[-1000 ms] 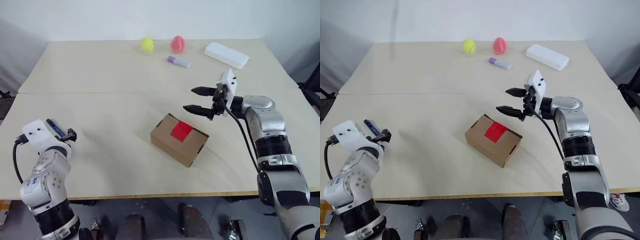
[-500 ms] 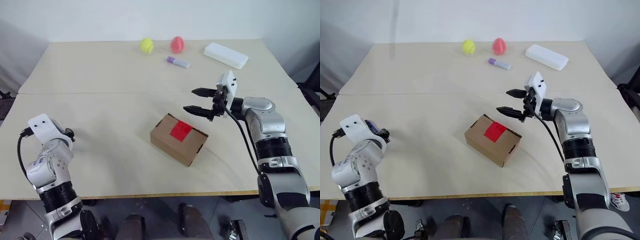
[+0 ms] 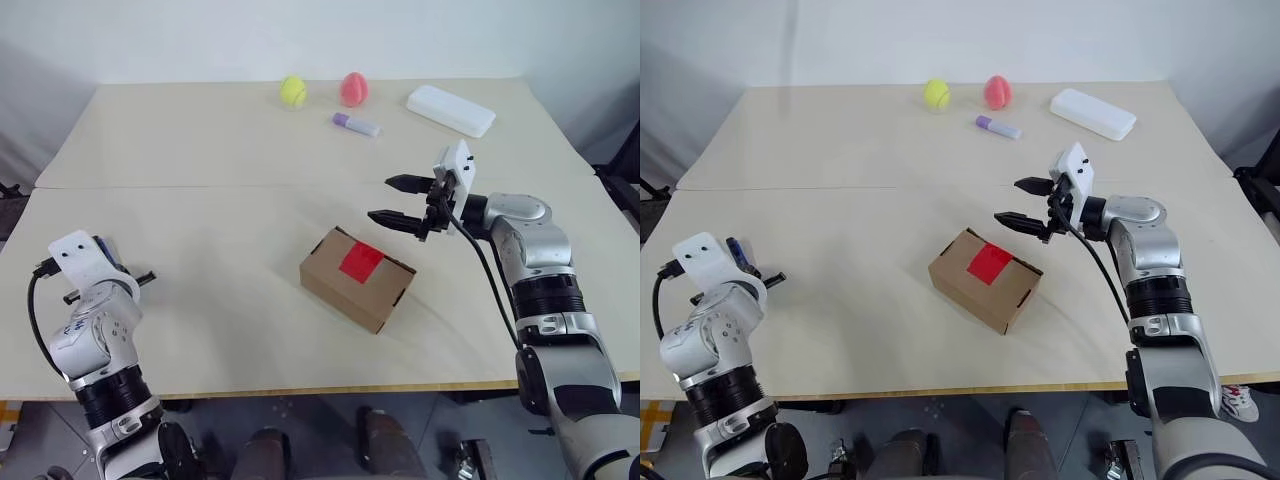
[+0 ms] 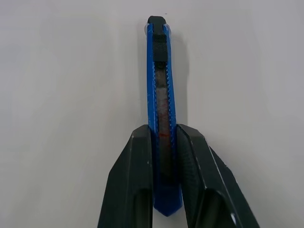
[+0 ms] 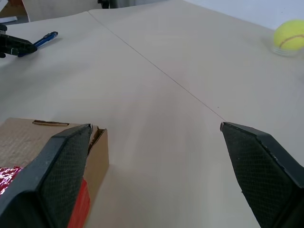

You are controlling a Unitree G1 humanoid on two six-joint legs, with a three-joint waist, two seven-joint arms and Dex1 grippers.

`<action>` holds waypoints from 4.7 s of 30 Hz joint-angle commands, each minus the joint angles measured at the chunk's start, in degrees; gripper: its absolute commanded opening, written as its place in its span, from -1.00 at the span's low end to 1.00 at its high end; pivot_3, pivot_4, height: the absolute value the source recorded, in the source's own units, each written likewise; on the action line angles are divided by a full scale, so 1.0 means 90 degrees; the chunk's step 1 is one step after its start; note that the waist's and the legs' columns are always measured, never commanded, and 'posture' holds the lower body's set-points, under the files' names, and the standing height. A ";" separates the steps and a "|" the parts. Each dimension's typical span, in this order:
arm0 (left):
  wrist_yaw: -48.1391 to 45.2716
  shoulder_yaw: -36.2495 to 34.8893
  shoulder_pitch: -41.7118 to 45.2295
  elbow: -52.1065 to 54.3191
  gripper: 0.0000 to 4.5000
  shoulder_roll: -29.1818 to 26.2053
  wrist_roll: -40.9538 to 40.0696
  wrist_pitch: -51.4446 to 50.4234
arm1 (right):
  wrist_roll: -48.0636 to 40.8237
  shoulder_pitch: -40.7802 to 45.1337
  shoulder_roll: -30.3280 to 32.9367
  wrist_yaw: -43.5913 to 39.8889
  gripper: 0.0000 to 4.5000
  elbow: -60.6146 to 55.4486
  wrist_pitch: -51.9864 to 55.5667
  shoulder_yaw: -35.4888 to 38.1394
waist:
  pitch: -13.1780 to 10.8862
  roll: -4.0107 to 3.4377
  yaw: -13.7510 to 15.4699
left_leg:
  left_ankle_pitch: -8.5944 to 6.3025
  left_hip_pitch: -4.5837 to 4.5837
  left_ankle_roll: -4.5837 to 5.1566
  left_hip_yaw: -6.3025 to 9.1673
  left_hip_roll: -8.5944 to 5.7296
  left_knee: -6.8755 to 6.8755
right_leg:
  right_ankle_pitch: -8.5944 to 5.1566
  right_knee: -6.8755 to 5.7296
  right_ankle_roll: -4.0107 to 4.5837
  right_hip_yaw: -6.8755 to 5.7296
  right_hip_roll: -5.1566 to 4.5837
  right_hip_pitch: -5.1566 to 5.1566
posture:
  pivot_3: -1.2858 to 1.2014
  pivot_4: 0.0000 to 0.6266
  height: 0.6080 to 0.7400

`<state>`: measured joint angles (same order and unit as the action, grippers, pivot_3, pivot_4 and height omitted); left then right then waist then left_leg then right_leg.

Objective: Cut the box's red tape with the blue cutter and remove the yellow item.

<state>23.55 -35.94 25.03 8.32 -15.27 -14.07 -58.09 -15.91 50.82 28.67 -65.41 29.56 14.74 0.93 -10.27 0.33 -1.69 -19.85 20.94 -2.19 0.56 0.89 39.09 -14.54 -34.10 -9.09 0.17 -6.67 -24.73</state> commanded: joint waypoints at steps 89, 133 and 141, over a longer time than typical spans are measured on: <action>-1.0242 0.3970 -0.2829 0.0711 -0.82 -0.4547 -0.0269 0.4552 | 0.2048 -0.1196 -0.0540 -0.0111 -0.99 -0.4827 0.0457 -0.4572 | -0.0002 0.0007 0.0016 | -0.0026 0.0007 0.0032 -0.0066 0.0013 0.0003 | -0.0014 -0.0074 0.0026 -0.0001 -0.0002 -0.0079 | 0.03 -0.52 1.00; -1.0309 0.4025 -0.2670 0.0421 -0.82 -0.4434 -0.0166 0.4817 | 0.2447 -0.1478 -0.0532 -0.0118 -0.99 -0.4162 -0.0497 -0.4259 | -0.0001 0.0007 0.0012 | -0.0041 -0.0085 0.0067 -0.0063 0.0020 -0.0001 | -0.0030 -0.0080 0.0055 -0.0005 0.0002 0.0014 | 0.03 -0.52 1.00; -1.0330 0.4025 -0.2686 0.0534 -0.82 -0.4495 -0.0166 0.4680 | 0.2645 -0.1537 -0.0665 -0.0071 -0.99 -0.3746 -0.0873 -0.4388 | -0.0001 0.0006 0.0009 | -0.0041 -0.0087 0.0068 -0.0064 0.0020 -0.0002 | -0.0030 -0.0079 0.0055 -0.0005 0.0002 0.0014 | 0.03 -0.52 1.00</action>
<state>-69.24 -0.71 1.23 12.62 -55.56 -15.84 -15.52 6.91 37.42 23.38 -66.29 -4.95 7.37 -37.72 -10.28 0.39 -1.61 -20.22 20.16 -1.58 -0.02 1.07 39.07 -14.80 -34.82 -8.59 0.13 -6.65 -24.60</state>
